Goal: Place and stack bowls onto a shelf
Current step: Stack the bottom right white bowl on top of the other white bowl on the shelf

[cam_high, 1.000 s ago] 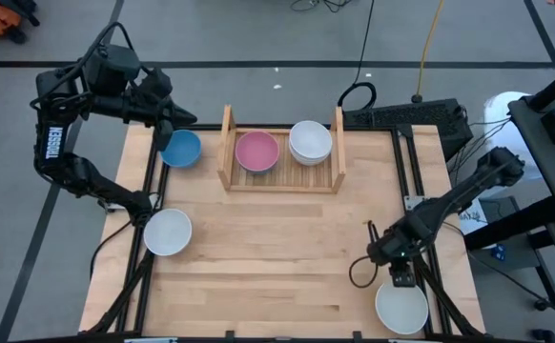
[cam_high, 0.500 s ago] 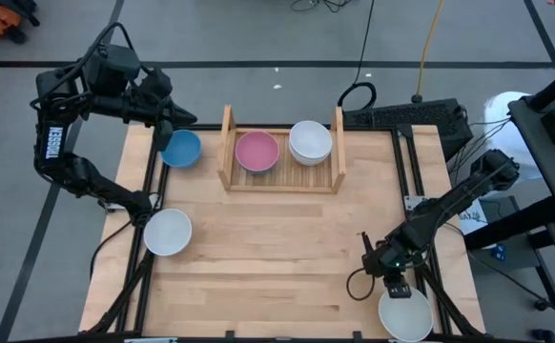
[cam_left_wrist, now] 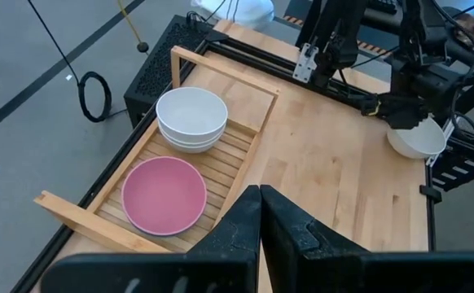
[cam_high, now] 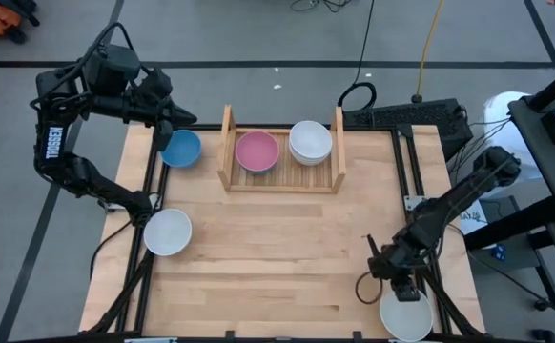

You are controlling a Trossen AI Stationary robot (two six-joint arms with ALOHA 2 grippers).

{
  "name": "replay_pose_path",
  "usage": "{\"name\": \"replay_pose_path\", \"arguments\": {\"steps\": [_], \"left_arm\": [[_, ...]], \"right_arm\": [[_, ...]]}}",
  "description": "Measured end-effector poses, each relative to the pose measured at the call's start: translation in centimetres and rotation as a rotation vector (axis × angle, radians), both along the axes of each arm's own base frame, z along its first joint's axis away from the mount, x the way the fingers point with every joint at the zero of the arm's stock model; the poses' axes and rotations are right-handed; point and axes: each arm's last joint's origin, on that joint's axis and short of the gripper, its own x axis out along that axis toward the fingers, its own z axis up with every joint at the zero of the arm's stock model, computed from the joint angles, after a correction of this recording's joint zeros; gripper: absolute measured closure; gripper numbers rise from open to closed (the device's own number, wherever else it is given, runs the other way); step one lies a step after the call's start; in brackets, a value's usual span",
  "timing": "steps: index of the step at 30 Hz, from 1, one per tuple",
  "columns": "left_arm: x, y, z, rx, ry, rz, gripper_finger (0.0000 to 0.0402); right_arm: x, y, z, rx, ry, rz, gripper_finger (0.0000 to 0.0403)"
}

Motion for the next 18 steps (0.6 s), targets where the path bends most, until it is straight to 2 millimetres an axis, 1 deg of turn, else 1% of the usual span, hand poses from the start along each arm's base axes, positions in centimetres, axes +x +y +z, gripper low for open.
{"name": "replay_pose_path", "arguments": {"steps": [3, 8, 14, 18], "left_arm": [[0.0, 0.0, 0.0, 0.0, 0.0, 0.0, 0.0392], [0.0, 0.0, 0.0, 0.0, 0.0, 0.0, 0.0392], [0.0, 0.0, 0.0, 0.0, 0.0, 0.0, 0.0392], [0.0, 0.0, 0.0, -0.002, 0.0, 0.001, 0.0392]], "right_arm": [[-0.3, 0.5, -0.4, -0.024, 0.009, 0.031, 0.0239], [-0.5, 0.7, -1.1, -0.143, -0.026, 0.019, 0.0239], [-0.2, 1.0, -1.9, -0.167, -0.008, 0.022, 0.0239], [0.0, 1.2, -3.1, -0.142, -0.029, 0.016, 0.0239]]}}
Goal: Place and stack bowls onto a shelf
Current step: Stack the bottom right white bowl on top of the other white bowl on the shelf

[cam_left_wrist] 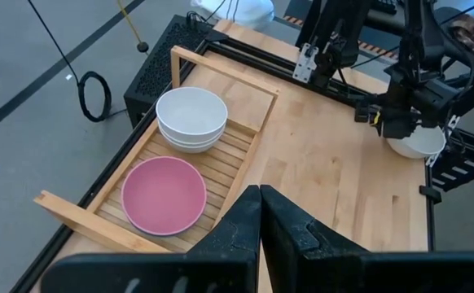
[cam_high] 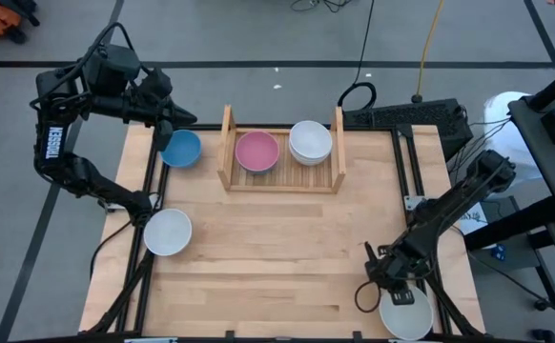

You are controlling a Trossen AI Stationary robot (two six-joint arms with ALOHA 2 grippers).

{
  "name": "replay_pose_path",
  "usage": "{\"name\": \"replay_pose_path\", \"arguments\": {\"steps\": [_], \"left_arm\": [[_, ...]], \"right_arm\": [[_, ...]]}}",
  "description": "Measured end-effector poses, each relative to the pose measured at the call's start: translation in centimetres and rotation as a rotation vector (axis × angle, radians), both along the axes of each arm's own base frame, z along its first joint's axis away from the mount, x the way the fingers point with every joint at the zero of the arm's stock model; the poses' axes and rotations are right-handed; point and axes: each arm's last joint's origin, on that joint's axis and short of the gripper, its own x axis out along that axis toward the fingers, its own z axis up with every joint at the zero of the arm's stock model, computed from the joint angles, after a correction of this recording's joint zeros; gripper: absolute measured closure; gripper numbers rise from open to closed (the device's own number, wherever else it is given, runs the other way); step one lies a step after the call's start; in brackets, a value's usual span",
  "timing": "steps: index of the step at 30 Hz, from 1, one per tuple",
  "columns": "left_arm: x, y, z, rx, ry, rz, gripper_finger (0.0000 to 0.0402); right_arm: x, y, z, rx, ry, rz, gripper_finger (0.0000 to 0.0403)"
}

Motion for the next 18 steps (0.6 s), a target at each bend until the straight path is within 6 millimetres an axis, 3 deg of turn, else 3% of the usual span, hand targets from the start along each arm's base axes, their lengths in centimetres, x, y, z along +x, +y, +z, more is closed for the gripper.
{"name": "replay_pose_path", "arguments": {"steps": [6, 13, 18], "left_arm": [[0.0, 0.0, 0.0, -0.002, -0.001, 0.001, 0.0392], [0.0, 0.0, 0.0, -0.002, -0.001, 0.001, 0.0392], [0.0, 0.0, 0.0, -0.002, -0.001, 0.001, 0.0392]], "right_arm": [[-0.1, -0.1, -1.8, 0.046, -0.007, -0.065, 0.0259], [-0.1, 0.0, -2.2, 0.127, 0.009, -0.12, 0.039], [0.3, -0.1, -2.2, 0.096, -0.022, -0.221, 0.04]]}}
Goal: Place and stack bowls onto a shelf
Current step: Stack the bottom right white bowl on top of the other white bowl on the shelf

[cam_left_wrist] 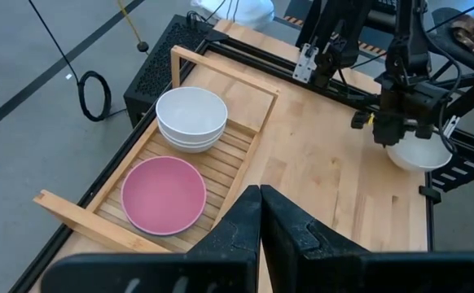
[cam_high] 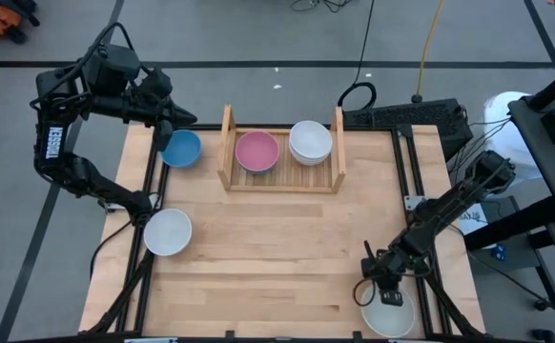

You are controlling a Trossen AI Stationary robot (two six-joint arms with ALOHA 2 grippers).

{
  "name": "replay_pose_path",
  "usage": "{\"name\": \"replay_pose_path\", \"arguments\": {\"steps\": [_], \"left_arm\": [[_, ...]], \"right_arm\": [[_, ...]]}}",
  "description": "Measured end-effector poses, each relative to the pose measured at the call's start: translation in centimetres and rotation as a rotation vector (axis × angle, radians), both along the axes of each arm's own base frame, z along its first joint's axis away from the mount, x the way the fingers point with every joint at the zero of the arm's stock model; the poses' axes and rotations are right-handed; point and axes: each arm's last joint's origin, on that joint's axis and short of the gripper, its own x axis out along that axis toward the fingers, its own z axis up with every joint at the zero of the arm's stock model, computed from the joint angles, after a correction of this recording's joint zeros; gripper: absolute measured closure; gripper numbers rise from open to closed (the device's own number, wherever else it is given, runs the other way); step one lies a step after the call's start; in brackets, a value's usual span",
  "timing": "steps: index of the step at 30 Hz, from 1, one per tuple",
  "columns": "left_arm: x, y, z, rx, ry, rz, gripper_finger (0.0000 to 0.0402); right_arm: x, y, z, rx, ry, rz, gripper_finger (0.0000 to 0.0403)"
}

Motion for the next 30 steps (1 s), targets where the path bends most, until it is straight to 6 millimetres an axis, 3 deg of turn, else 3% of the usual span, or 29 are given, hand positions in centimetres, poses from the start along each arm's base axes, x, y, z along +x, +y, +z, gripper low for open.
{"name": "replay_pose_path", "arguments": {"steps": [5, 10, 16, 21, 30], "left_arm": [[0.0, 0.0, 0.0, 0.0, 0.0, 0.0, 0.0392], [0.0, 0.0, 0.0, 0.0, 0.0, 0.0, 0.0392], [0.0, 0.0, 0.0, -0.003, -0.001, 0.003, 0.0392], [0.0, 0.0, 0.0, -0.004, -0.001, 0.003, 0.0392], [0.0, 0.0, 0.0, -0.001, 0.0, 0.001, 0.0392]], "right_arm": [[0.9, -0.3, 0.6, 0.016, -0.002, -0.059, 0.0401], [3.1, -0.4, 2.7, 0.023, -0.134, -0.064, 0.0402], [6.2, -2.9, 5.9, -0.125, -0.231, -0.149, 0.0402], [8.7, -5.9, 10.2, -0.277, -0.345, -0.191, 0.0402], [11.8, -12.3, 20.0, -0.458, -0.676, -0.253, 0.0403]]}}
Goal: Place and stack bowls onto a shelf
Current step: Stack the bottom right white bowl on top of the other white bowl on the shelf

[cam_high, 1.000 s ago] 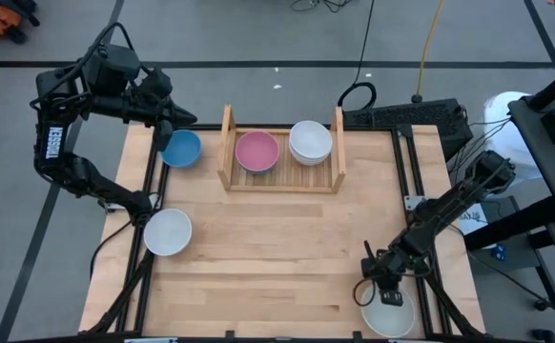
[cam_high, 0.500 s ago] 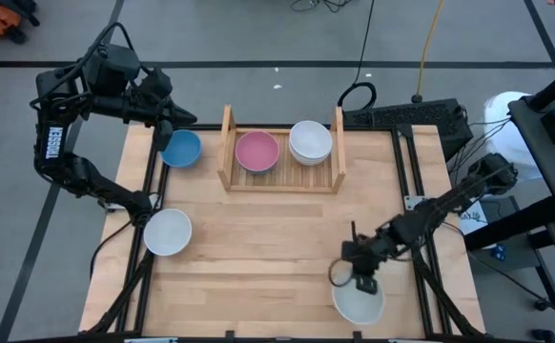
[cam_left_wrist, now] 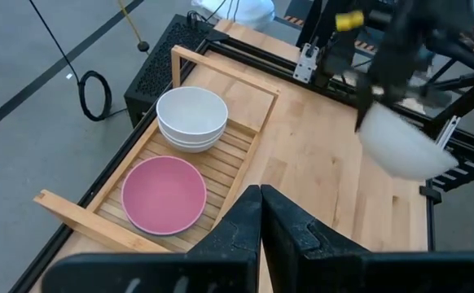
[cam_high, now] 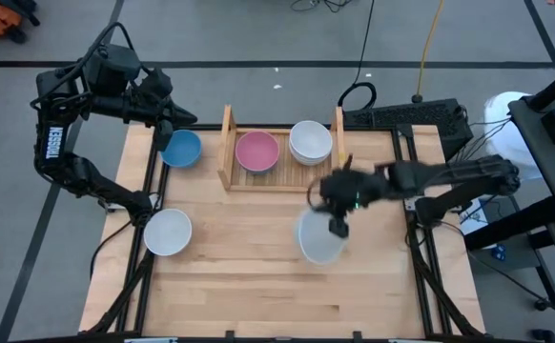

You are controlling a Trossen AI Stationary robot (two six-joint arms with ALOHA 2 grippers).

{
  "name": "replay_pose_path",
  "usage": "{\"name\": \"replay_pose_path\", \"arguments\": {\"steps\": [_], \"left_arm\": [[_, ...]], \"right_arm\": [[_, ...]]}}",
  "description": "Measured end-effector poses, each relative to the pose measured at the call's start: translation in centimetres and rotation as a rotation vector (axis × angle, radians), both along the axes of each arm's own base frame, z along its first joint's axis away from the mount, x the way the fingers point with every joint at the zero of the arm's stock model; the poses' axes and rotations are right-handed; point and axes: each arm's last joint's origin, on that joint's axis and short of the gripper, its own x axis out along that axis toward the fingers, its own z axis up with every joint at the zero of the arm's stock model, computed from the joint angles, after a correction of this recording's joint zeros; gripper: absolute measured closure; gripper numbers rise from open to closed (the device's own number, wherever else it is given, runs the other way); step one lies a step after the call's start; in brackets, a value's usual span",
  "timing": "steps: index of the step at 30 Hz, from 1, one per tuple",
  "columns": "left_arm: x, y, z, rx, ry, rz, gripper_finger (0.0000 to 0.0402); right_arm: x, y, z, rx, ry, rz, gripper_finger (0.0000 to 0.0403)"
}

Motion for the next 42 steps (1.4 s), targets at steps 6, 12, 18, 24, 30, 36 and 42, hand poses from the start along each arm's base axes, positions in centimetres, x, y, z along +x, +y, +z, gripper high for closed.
{"name": "replay_pose_path", "arguments": {"steps": [6, 12, 18, 24, 30, 36, 42], "left_arm": [[0.0, 0.0, 0.0, 0.0, 0.0, 0.0, 0.0392], [0.0, 0.0, 0.0, 0.014, 0.003, -0.01, 0.0392], [0.0, 0.0, 0.0, 0.053, 0.012, -0.04, 0.0392], [0.0, 0.0, 0.0, 0.087, 0.02, -0.063, 0.0392], [0.0, 0.1, 0.0, 0.123, 0.033, -0.064, 0.0392], [-0.1, 0.2, 0.0, 0.147, 0.05, -0.022, 0.0392], [-0.1, 0.2, 0.0, 0.123, 0.044, 0.004, 0.0392]], "right_arm": [[0.4, -4.6, 4.2, -0.13, -0.148, -0.063, 0.0403], [0.8, -8.9, 6.1, -0.218, -0.24, -0.165, 0.0403], [2.0, -12.6, 6.5, -0.285, -0.227, -0.167, 0.0403], [3.8, -17.5, 6.4, -0.359, -0.188, -0.231, 0.0403], [3.3, -23.3, 5.4, -0.347, -0.09, -0.329, 0.0403], [1.9, -28.1, 4.0, -0.268, -0.015, -0.37, 0.0403], [1.3, -30.9, 1.3, -0.133, 0.035, -0.351, 0.0403]]}}
